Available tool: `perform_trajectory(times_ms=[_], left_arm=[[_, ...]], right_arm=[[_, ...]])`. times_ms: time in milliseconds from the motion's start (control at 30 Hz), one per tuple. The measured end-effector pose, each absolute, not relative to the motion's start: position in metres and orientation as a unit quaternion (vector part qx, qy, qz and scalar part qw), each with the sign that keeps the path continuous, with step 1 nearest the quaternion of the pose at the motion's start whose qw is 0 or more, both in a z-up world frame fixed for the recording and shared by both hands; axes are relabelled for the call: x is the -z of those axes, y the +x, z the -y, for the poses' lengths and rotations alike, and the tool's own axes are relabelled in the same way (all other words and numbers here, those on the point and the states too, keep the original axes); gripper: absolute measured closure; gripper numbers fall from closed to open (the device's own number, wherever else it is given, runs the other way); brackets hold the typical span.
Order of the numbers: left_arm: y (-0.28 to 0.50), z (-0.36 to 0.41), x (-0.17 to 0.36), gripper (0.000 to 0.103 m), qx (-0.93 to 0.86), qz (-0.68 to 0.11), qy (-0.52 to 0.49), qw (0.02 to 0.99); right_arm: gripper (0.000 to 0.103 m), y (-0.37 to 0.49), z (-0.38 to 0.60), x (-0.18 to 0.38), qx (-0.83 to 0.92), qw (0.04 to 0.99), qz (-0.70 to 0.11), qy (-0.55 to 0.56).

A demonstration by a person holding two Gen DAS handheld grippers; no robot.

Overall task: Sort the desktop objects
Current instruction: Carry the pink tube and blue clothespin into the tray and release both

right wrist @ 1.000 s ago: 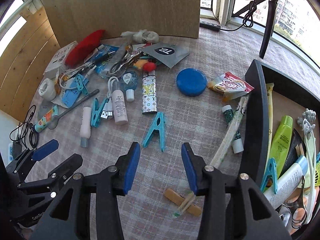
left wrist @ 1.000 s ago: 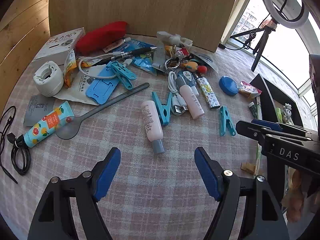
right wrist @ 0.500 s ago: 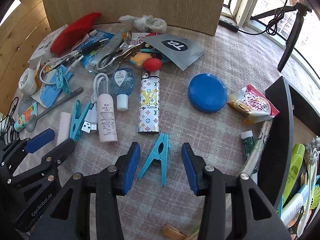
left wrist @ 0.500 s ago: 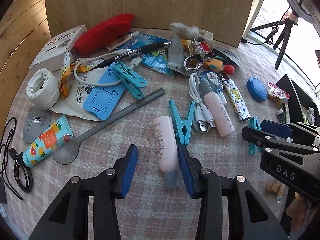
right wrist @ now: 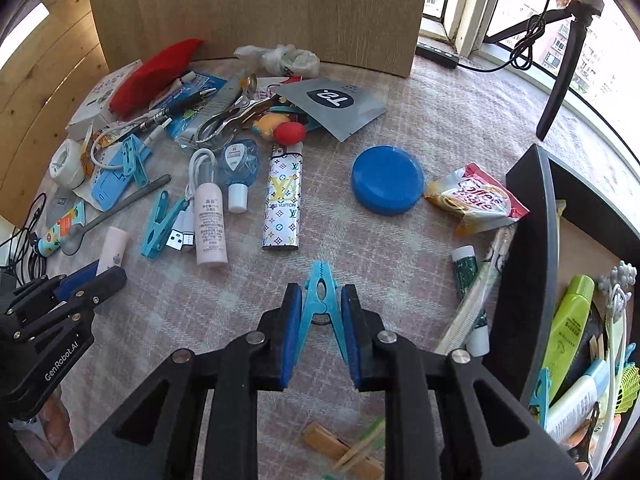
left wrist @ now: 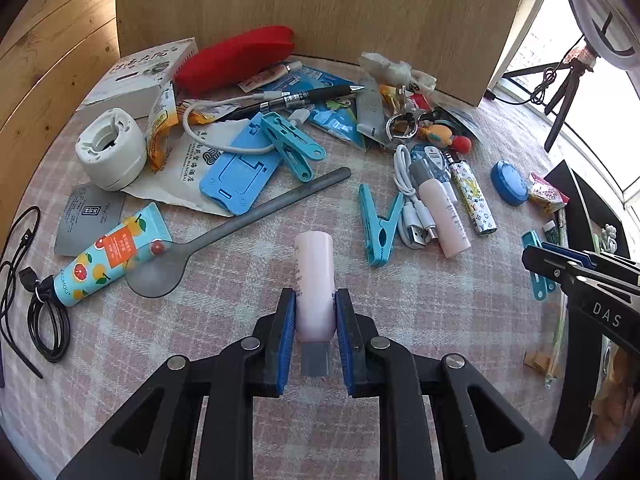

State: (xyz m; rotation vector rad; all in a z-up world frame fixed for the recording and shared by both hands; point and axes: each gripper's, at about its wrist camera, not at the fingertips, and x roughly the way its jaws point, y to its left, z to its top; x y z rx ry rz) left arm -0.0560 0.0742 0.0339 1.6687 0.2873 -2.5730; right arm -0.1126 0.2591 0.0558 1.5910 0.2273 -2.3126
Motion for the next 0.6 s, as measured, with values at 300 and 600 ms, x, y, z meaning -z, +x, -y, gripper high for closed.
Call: perform_trajectory(times_ms=[300, 600], left_arm=[[-0.049, -0.103, -0.081, 0.085, 0.856, -0.083, 0.511, -0.001], [-0.054, -0.184, -0.121, 0.085, 0.87, -0.046, 0.486, -0.072]], right_arm=[[0.083, -0.108, -0.299, -0.098, 0.83, 0.157, -0.052, 0.533], [0.083, -0.103, -0.368, -0.124, 0.848, 0.119, -0.035, 0.515]])
